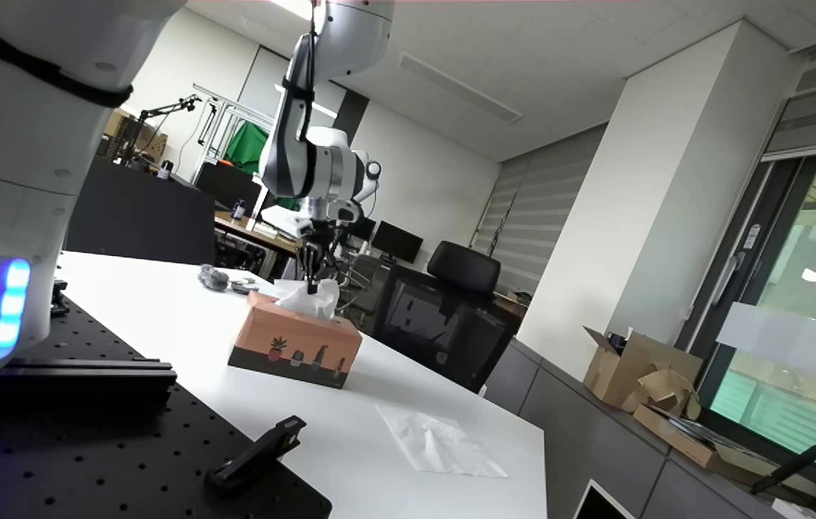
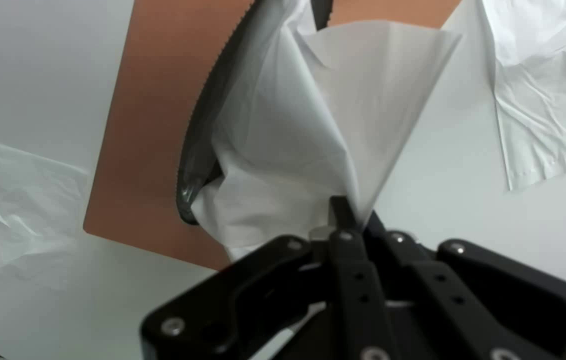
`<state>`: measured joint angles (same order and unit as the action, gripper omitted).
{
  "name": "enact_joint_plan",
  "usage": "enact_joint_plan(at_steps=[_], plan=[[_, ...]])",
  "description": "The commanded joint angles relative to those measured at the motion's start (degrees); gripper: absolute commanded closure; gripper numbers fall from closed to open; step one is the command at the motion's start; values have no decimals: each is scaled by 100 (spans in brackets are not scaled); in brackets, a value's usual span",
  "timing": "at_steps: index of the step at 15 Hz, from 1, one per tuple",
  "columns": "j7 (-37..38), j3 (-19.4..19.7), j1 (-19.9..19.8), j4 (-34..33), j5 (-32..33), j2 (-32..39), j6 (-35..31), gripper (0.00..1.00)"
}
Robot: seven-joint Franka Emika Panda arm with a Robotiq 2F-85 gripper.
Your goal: Pull out one tissue square from the pink box
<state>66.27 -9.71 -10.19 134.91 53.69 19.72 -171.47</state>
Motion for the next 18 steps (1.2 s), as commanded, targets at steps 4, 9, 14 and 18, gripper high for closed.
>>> enact_joint_plan(at_steps=[4, 9, 14, 18], plan=[[-55, -74, -49, -79, -330, -35, 109, 100], [-132, -102, -143, -55, -514, -196, 190, 100], [-722, -360, -422, -1, -1139, -372, 377, 100], [-2224, -81, 17, -29, -2902, -570, 821, 100]])
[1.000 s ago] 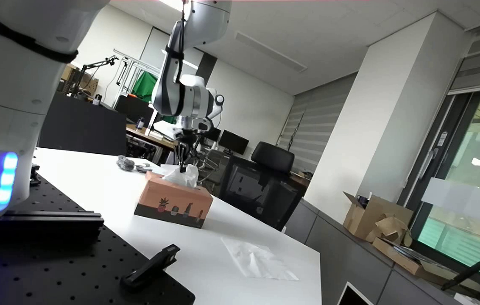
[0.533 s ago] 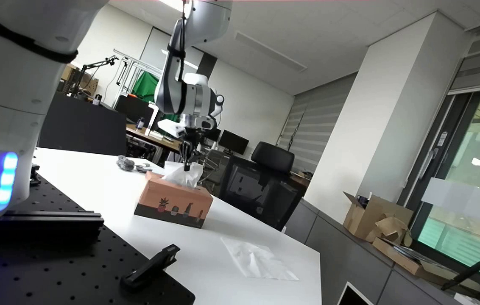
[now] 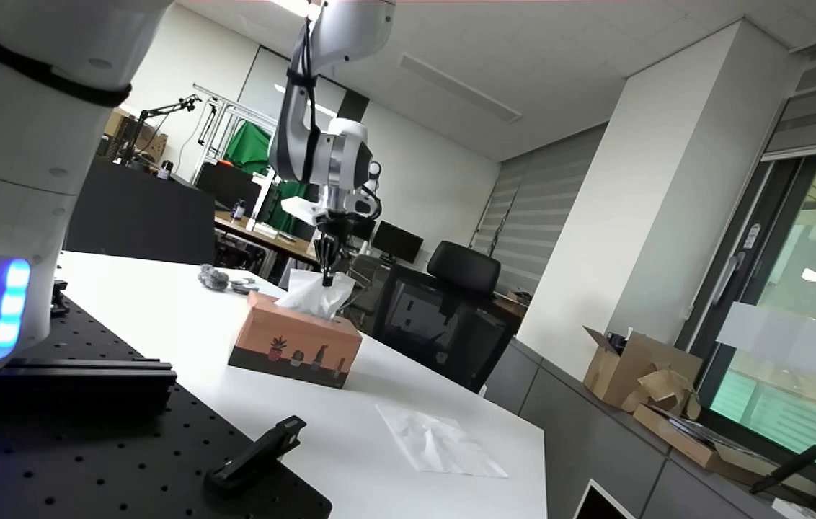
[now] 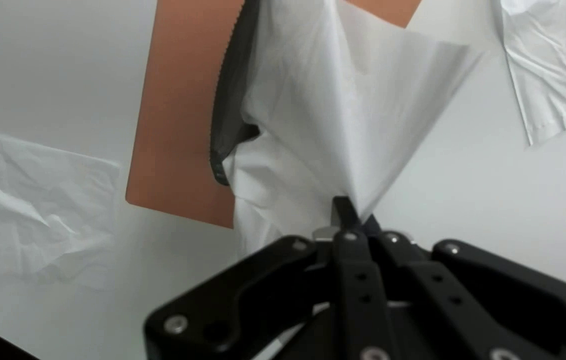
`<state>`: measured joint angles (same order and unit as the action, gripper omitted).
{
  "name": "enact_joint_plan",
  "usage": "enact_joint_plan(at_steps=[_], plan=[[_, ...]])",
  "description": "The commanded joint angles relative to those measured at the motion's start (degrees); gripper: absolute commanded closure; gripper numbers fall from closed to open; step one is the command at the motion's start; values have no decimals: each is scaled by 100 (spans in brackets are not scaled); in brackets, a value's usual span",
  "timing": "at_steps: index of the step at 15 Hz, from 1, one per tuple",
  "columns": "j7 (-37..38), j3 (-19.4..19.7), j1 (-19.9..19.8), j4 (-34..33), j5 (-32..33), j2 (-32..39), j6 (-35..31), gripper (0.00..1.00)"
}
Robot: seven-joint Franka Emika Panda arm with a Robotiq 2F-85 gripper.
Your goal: Pull out one tissue square from the pink box
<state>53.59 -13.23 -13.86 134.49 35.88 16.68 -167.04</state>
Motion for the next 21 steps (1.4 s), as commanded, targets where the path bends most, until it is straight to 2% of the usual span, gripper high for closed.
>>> enact_joint_plan(at_steps=[1, 2, 4, 7, 11, 21], plan=[[-1011, -263, -178, -59, -1074, -302, 647, 100], [-1613, 549, 681, -46, -1817, -468, 755, 100], [-1868, 869, 944, -113, -2099, -679, 1076, 100], [-1730, 1451, 1331, -210, -1827, -928, 1362, 100], [-1647, 1787, 1393, -328, -1651, -1079, 1540, 100], [-1230, 2383, 1149, -631, -978, -1204, 1415, 100]])
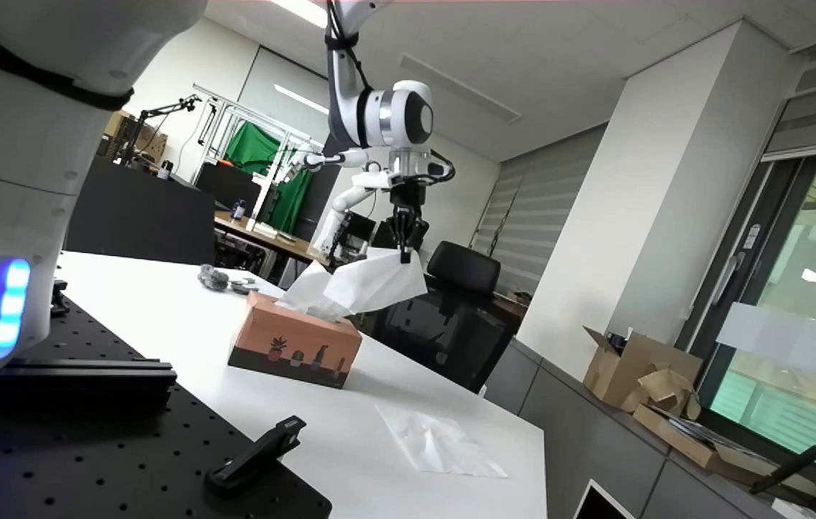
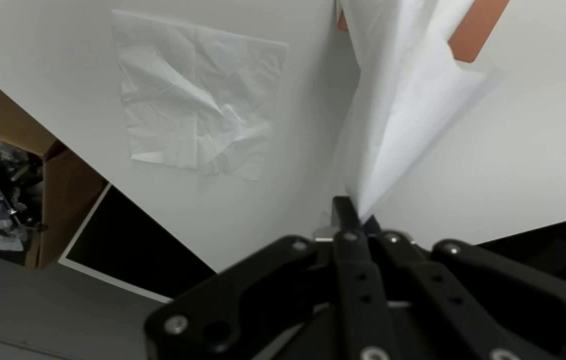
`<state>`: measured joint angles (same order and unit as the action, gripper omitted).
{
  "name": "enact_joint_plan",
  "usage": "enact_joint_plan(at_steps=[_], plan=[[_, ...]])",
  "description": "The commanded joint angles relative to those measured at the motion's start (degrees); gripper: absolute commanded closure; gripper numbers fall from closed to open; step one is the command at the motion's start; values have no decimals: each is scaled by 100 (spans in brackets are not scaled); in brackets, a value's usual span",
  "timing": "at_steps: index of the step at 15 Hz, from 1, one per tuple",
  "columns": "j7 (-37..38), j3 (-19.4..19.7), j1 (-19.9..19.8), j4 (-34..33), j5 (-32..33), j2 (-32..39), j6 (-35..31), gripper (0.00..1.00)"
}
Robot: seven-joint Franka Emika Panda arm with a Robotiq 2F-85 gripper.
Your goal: Pull out one tissue square from the pink box
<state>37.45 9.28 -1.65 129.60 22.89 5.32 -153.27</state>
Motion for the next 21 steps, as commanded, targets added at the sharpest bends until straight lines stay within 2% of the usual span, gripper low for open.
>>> enact_joint_plan(at_steps=[1, 6, 11, 14, 16, 19, 21], plan=[[488, 184, -108, -171, 440, -53, -5, 100], [1520, 565, -231, -320, 1377, 182, -618, 100], [2125, 877, -260, -592, 1774, 697, -628, 100], [2083, 952, -293, -819, 1538, 1131, -561, 100], [1591, 877, -367, -1021, 974, 1439, -299, 100], [549, 700, -510, -1549, -180, 1905, 504, 100], [-18, 670, -558, -2058, -727, 2206, 1229, 100]])
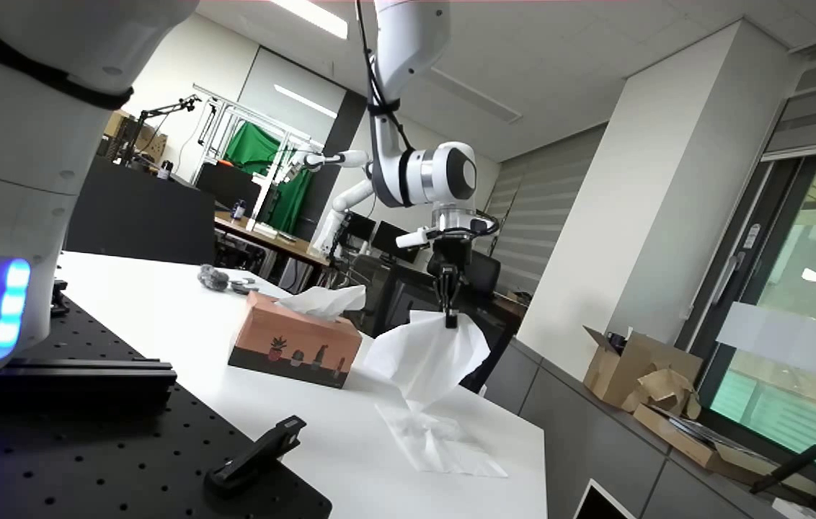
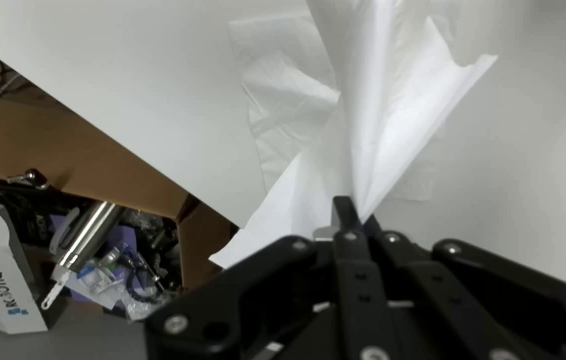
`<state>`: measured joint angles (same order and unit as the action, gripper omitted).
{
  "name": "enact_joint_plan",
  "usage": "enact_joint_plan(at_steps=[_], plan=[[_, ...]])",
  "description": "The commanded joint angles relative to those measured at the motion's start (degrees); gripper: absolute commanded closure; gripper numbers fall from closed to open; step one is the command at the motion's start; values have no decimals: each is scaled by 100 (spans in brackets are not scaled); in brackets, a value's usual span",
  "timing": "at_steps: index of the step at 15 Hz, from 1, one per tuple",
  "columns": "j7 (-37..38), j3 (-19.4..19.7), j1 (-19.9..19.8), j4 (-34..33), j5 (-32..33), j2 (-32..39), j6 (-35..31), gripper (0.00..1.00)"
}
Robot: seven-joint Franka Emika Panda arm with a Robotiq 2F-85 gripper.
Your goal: Pull out one tissue square from the pink box
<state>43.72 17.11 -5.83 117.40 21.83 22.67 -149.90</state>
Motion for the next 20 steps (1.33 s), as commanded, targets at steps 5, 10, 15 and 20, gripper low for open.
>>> enact_joint_plan(at_steps=[5, 10, 15, 20], plan=[[-1032, 69, -135, -2238, -781, 1230, 2630, 100], [-1745, 0, -321, -3537, -886, 1970, 4301, 100], [-2307, -82, -500, -4498, -912, 2657, 5348, 100], [-2551, -90, -587, -5265, -866, 3306, 5973, 100]])
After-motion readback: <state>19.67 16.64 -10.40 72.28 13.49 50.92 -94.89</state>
